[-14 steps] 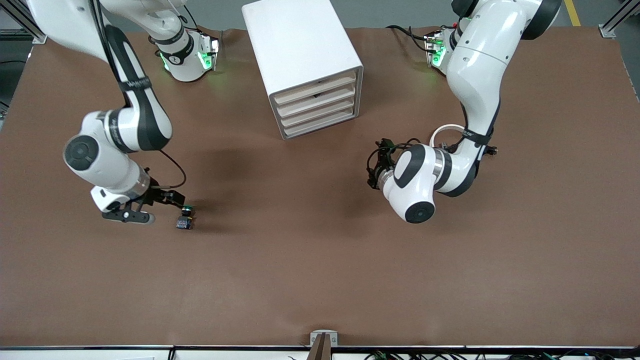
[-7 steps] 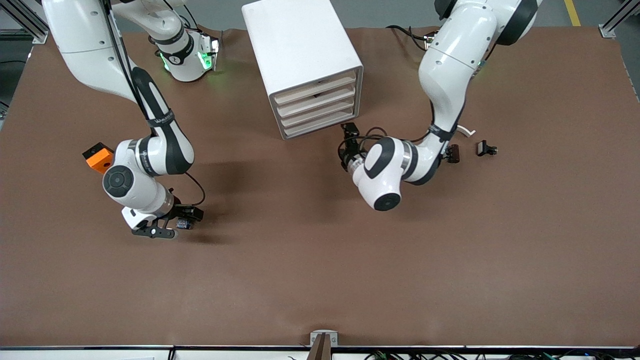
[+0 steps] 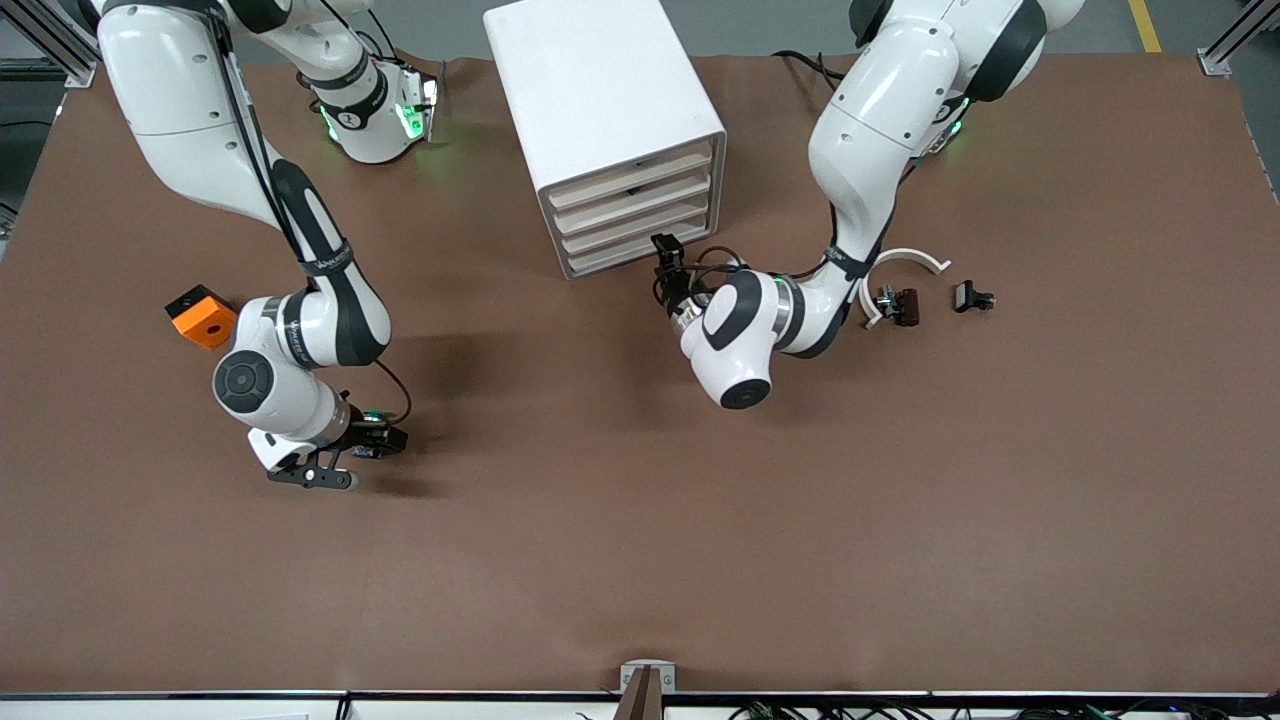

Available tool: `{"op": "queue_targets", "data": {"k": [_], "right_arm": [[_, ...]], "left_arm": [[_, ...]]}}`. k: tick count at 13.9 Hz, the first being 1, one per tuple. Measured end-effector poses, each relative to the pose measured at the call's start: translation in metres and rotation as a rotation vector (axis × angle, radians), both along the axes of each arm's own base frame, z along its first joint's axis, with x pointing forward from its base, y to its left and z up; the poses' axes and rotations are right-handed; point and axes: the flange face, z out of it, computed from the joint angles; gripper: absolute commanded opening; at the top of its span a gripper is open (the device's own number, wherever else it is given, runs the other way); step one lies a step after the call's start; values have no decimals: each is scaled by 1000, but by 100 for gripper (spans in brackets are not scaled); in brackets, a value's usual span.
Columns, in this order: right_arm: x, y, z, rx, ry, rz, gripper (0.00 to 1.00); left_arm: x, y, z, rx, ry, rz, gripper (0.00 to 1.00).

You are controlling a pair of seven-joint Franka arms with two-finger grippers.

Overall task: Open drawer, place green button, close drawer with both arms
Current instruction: 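Pull the top drawer open with the left gripper while the right gripper lifts the button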

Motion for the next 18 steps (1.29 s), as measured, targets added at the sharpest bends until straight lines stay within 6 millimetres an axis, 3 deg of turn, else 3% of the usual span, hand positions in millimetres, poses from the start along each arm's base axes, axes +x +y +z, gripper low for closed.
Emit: {"op": "queue_targets", "data": {"k": [2, 3, 4, 5, 6, 10, 14, 18], "right_arm": [[0, -2, -1, -1, 0, -3, 100], [0, -2, -2, -1, 2, -4, 86], [0, -2, -3, -2, 5, -3, 68], [0, -2, -5, -2, 7, -3, 31], [-1, -2, -6, -2, 8, -4, 0], [1, 0, -5, 11, 6, -29, 0], [2, 0, -4, 12, 4, -38, 0], [14, 3, 12, 17, -13, -66, 0]], "left_arm": [[-10, -8, 1, 18, 18, -16, 68], [-15, -12, 1, 28, 26, -23, 68], [-18, -14, 1, 34, 34, -29, 66], [-21, -16, 2, 37, 40, -35, 55], [-25, -19, 2, 38, 44, -44, 44], [-40, -30, -3, 47, 52, -71, 0], [-32, -23, -5, 45, 63, -42, 0], [11, 8, 1, 54, 25, 33, 0]]}}
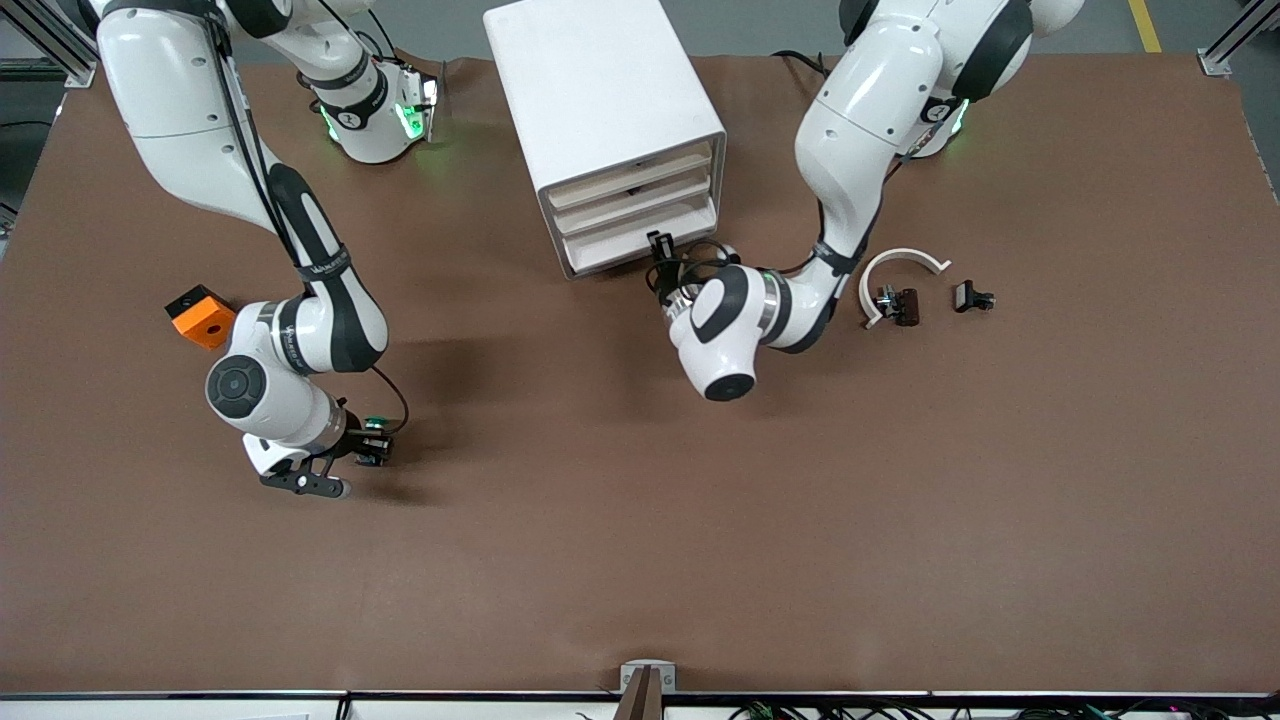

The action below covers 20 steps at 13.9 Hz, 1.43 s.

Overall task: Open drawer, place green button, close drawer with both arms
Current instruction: 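Pull the top drawer open with the left gripper while the right gripper lifts the button, then carry the button over the open drawer while the left gripper draws back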

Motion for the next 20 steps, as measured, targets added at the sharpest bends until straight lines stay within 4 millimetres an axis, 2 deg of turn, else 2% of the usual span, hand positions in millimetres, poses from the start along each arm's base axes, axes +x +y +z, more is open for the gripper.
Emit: {"op": "queue_targets", "data": {"k": [3, 4, 5, 6, 9, 13, 17, 20], "right_arm": [[10, 10, 20, 4, 36, -62, 0], [13, 19, 29, 6, 46, -94, 0], [14, 30, 39, 7, 53, -128, 0], [13, 46, 50, 7, 62, -157, 0], [0, 107, 79, 2, 84, -245, 0], [-34, 199, 112, -17, 111, -380, 0], [-80, 306, 140, -13, 91, -522, 0], [-124, 365, 142, -21, 89, -608, 0]], "left_arm": [[44, 30, 14, 8, -63, 59, 0], [56, 37, 20, 2, -82, 74, 18], [66, 44, 24, -2, -97, 90, 75], [77, 51, 27, -5, -116, 113, 100], [101, 66, 44, -26, -157, 149, 100], [128, 95, 62, 8, -241, 155, 100], [150, 128, 108, 162, -490, -113, 100], [158, 141, 150, 150, -623, -291, 100]]}}
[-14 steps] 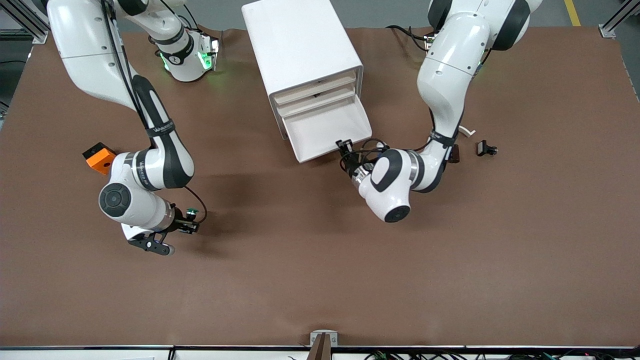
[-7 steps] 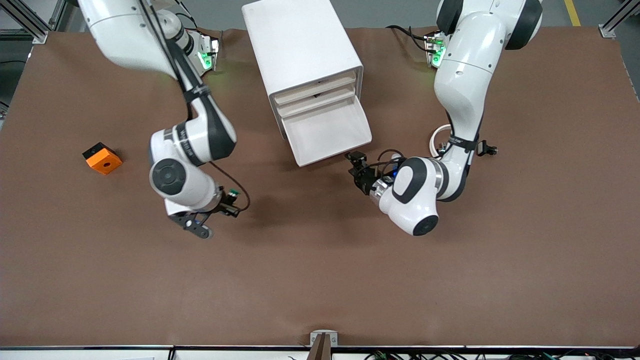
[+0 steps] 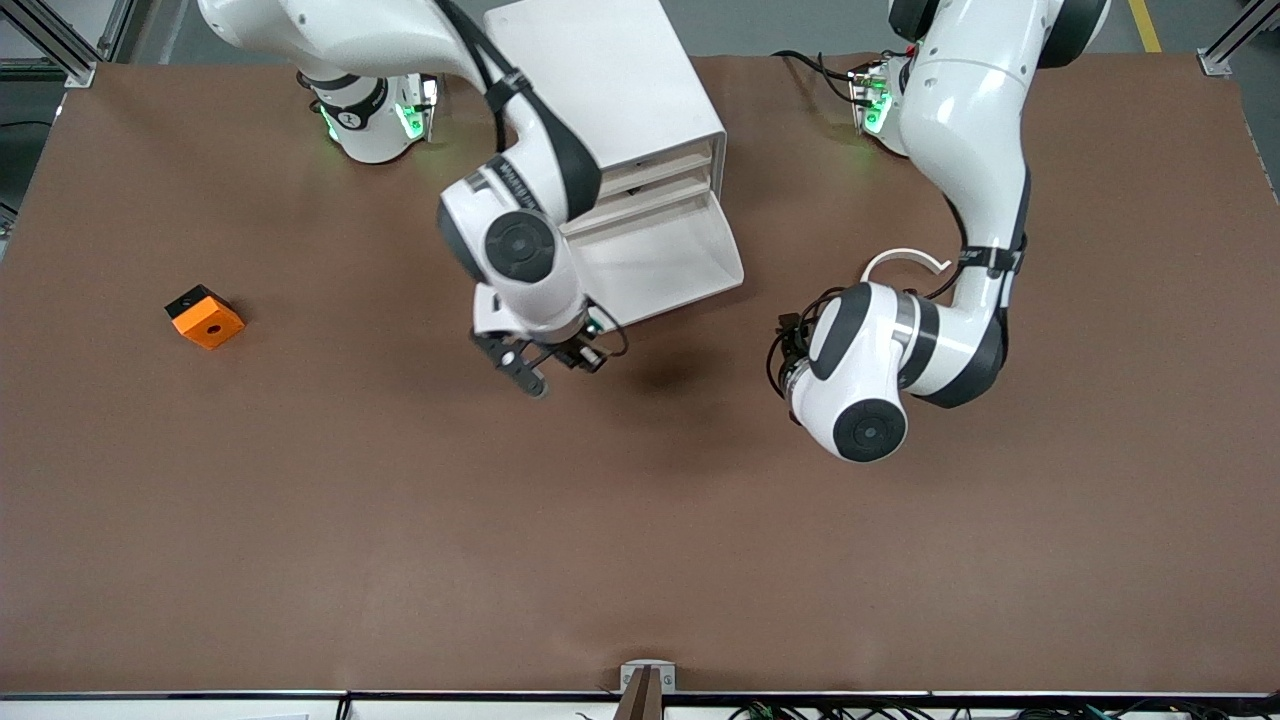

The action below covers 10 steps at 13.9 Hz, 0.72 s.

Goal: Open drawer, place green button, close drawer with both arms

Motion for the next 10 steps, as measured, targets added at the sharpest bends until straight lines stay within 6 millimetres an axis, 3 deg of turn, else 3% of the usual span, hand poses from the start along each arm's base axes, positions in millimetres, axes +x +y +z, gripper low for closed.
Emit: {"op": "queue_targets", "data": {"k": [2, 4, 7, 10], "right_arm": [[-28, 31, -3, -12, 3, -51, 0], [-53, 56, -8, -25, 8, -74, 0], [-80, 81, -17, -13, -10, -67, 0], [-96, 93, -36, 16, -44, -45, 0]], "left_arm": [[10, 20, 28, -29, -58, -120, 100], [25, 53, 67, -100, -126, -248, 100], [37, 104, 135, -215, -229, -428, 100], [39, 142, 179, -271, -297, -523, 100]]}}
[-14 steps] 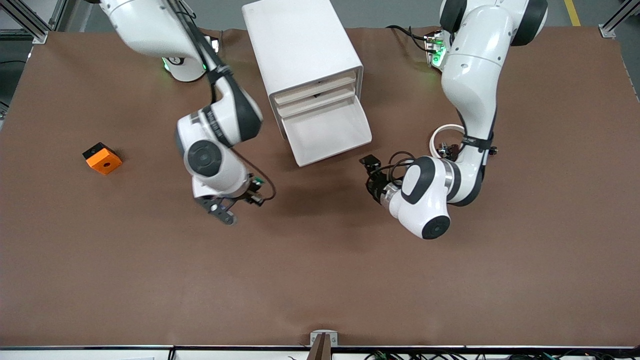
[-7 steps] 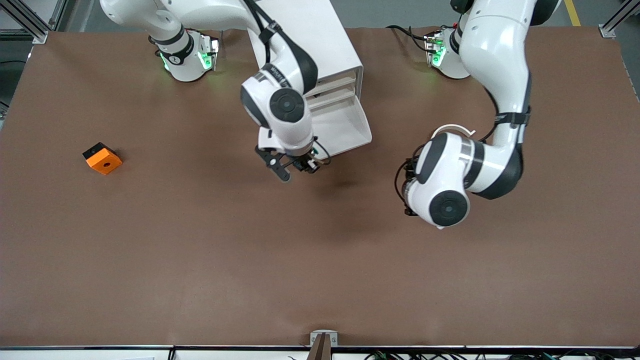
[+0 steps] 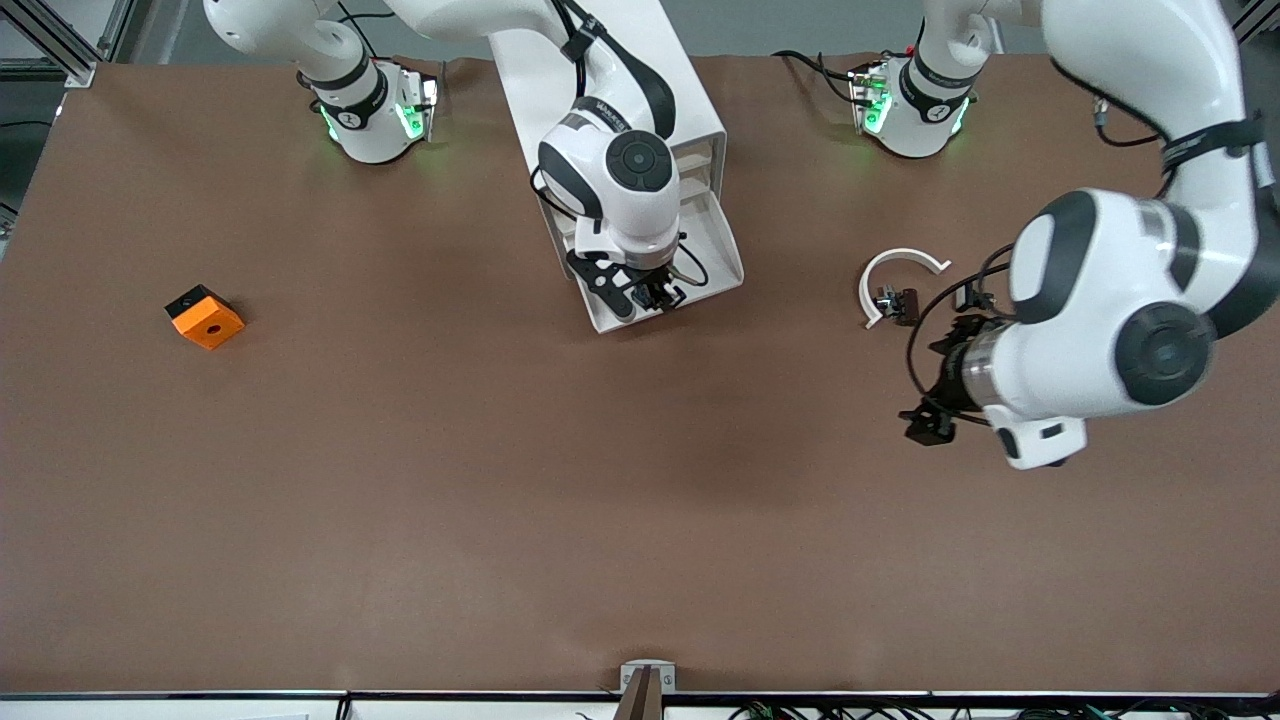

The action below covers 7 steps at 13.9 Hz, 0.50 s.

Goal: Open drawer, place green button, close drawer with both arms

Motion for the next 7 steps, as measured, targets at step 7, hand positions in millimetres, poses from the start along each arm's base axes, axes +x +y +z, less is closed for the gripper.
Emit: {"op": "queue_targets", "data": {"k": [7], "right_arm": [[-18, 4, -19, -16, -1, 31, 0]], "left_arm": [[-18, 25, 39, 13, -21, -251, 100]]}}
